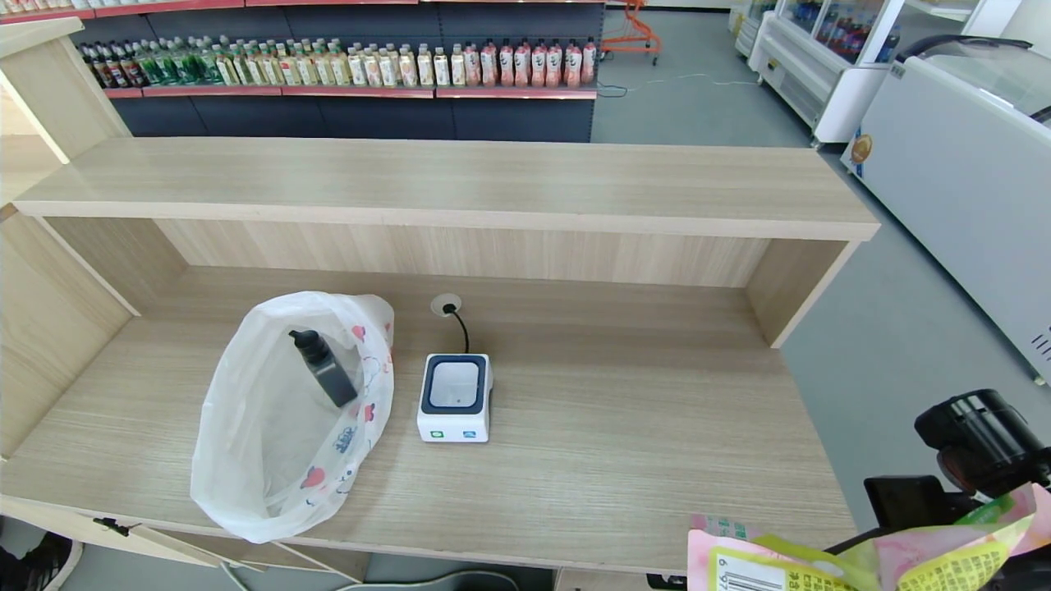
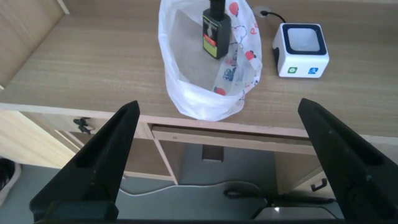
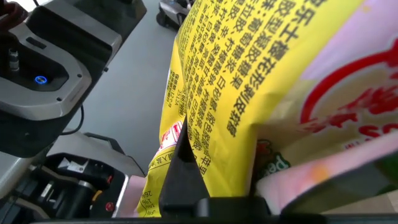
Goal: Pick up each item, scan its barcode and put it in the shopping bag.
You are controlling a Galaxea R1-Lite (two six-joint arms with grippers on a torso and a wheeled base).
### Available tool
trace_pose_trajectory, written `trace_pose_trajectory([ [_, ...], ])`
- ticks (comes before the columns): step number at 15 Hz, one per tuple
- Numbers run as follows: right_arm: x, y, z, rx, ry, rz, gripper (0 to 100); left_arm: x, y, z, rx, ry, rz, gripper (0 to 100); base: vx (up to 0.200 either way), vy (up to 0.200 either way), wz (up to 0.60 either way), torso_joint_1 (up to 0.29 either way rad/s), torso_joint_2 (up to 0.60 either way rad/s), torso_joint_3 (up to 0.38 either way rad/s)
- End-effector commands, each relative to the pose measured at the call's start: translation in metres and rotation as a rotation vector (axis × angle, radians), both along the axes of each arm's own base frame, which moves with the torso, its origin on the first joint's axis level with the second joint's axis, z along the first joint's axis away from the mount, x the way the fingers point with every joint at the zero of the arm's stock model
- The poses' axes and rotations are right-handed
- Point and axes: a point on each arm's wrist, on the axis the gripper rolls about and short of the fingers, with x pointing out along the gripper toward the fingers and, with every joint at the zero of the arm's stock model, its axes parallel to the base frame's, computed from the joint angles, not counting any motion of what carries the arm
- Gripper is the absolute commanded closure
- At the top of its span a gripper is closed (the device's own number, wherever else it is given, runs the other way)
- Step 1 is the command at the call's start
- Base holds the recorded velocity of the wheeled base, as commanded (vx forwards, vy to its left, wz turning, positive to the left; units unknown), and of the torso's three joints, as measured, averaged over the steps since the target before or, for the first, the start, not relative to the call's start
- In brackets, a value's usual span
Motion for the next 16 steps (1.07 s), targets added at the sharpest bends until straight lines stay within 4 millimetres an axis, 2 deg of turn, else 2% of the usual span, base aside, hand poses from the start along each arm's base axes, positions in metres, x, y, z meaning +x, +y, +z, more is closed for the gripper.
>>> trace_pose_trajectory([
  [1, 0.011, 0.001, 0.003, 0.000, -0.010, 0.001, 100, 0.000, 0.000, 0.000, 0.000, 0.000, 0.001, 0, 0.000, 0.000, 0.00, 0.000, 0.00, 0.000],
  [9, 0.025, 0.004, 0.005, -0.004, -0.016, 0.003, 100, 0.000, 0.000, 0.000, 0.000, 0.000, 0.001, 0, 0.000, 0.000, 0.00, 0.000, 0.00, 0.000],
  [16, 0.024, 0.004, 0.004, -0.009, -0.009, 0.001, 100, 0.000, 0.000, 0.000, 0.000, 0.000, 0.001, 0, 0.000, 0.000, 0.00, 0.000, 0.00, 0.000],
])
